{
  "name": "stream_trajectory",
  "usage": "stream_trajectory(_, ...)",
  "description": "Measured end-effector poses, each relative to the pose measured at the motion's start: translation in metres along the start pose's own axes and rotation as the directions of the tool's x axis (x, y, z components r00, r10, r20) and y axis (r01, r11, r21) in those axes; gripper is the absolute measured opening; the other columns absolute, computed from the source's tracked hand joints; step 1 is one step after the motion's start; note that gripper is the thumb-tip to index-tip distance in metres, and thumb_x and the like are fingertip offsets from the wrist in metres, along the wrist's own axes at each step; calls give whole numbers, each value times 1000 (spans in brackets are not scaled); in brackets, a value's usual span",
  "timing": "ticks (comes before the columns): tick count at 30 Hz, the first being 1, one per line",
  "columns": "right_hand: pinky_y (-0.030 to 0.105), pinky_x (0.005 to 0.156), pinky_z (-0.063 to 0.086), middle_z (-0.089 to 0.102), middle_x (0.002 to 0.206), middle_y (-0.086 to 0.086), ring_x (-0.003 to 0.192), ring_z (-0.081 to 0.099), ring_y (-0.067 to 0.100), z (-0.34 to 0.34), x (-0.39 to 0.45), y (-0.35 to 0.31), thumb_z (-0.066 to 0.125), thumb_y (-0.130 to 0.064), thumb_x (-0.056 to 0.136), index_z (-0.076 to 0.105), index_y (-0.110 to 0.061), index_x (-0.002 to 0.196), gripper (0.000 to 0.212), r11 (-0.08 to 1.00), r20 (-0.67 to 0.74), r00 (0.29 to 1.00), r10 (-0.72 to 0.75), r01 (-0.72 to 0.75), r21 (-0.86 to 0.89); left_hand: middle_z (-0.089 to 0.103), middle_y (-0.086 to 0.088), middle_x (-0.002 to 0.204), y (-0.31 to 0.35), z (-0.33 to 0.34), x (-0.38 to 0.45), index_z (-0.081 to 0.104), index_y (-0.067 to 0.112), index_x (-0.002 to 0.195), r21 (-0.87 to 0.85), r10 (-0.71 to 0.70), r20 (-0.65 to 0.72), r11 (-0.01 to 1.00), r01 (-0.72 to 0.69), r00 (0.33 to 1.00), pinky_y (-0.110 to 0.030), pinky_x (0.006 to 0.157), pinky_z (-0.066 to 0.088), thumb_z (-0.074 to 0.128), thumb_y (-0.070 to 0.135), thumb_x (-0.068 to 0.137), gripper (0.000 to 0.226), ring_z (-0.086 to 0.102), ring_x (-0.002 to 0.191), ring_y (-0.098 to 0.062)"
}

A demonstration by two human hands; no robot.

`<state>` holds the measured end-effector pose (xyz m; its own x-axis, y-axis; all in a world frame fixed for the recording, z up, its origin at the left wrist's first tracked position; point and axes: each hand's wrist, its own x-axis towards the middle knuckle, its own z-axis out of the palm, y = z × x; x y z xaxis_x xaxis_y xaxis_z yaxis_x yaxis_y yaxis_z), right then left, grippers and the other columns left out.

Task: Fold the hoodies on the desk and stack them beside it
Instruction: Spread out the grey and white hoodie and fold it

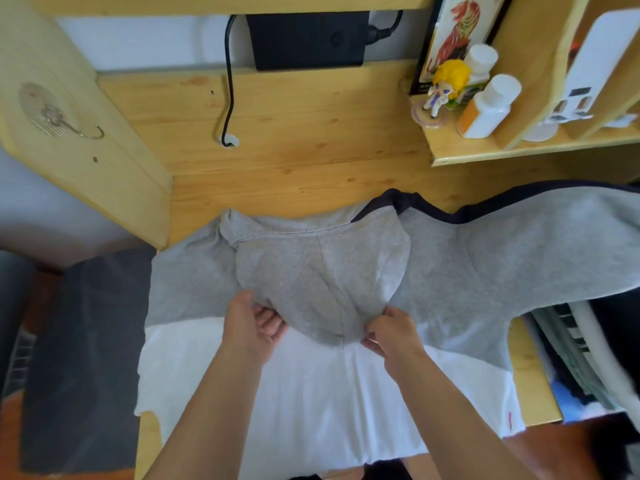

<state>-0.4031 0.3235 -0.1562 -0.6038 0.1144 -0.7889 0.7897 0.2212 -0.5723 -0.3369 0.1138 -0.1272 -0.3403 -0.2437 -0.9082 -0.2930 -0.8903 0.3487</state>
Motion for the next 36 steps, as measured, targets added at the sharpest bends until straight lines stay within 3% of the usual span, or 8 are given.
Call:
stream_trajectory(5, 33, 62, 58, 67, 103, 15, 92, 67, 31, -1, 5, -6, 49, 11, 78, 65, -9, 106, 38, 998, 32, 998, 55, -56, 35, 68, -7, 129, 28, 16, 22, 59, 18, 130, 10, 179, -124, 984, -180, 976, -38, 75, 53, 57, 16, 102, 28, 68, 94, -22)
stream_trajectory(9, 33, 71, 58, 61, 86, 12, 80, 60, 24, -8, -12, -10, 50, 17, 80, 64, -6, 89, 28, 998, 97, 993, 60, -63, 29, 74, -3, 108, 48, 10, 12, 64, 18, 111, -73, 419, 165, 908, -413, 893, -33, 79, 58, 45, -5, 100, 32, 72, 94, -17)
stream_trajectory(14, 33, 60, 59, 61, 74, 12, 63, 61, 23, -13, -7, -34, 58, -2, 85, 66, -3, 91, 10, 976, 41, 998, 49, -56, 211, 50, -6, 72, 50, -23, 31, 49, 14, 76, 56, 157, -103, 987, -152, 982, -35, 66, 59, 37, -6, 88, 27, 41, 55, -19)
stream_trajectory(16, 37, 66, 61, 64, 84, 11, 70, 65, 26, -14, 5, -52, 71, -24, 86, 63, -4, 101, 27, 980, -26, 998, 51, -45, 194, 55, -3, 67, 48, -16, 30, 53, 13, 80, 99, 162, -108, 984, -151, 981, -40, 88, 58, 45, 10, 98, 20, 51, 47, -17)
stream_trajectory(19, 45, 74, 62, 67, 109, 14, 95, 69, 33, -10, 14, -74, 81, -33, 85, 58, -7, 116, 46, 951, 106, 983, 149, -171, 257, 70, -9, 109, 47, -2, 26, 62, 10, 122, 142, 126, -56, 983, -117, 990, -42, 106, 49, 59, 39, 102, 35, 69, 109, -25)
stream_trajectory(27, 46, 104, 48, 66, 125, 16, 112, 63, 30, -15, 17, -91, 52, -4, 102, 60, -4, 124, 23, 736, 282, 958, -52, -154, 659, 74, -7, 120, 52, -15, 27, 61, 11, 127, -276, 327, 141, 919, -280, 934, -39, 83, 59, 39, 16, 110, 29, 72, 108, -20)
stream_trajectory(33, 47, 77, 62, 67, 111, 20, 85, 68, 29, -8, 22, -79, 66, -14, 90, 59, -6, 127, 38, 954, -206, 979, 13, 50, 296, 65, -3, 132, 27, -1, 18, 59, 17, 134, 138, 224, -158, 969, -203, 962, -34, 82, 53, 45, 23, 105, 32, 67, 114, -23)
stream_trajectory(36, 50, 81, 62, 70, 98, 15, 87, 71, 31, 11, 1, -63, 71, -30, 90, 63, -4, 111, 34, 980, -72, 994, 80, -66, 185, 68, -6, 122, -3, 18, 3, 60, 16, 126, 150, 89, -58, 985, -80, 994, -38, 90, 50, 57, 37, 103, 31, 67, 108, -22)
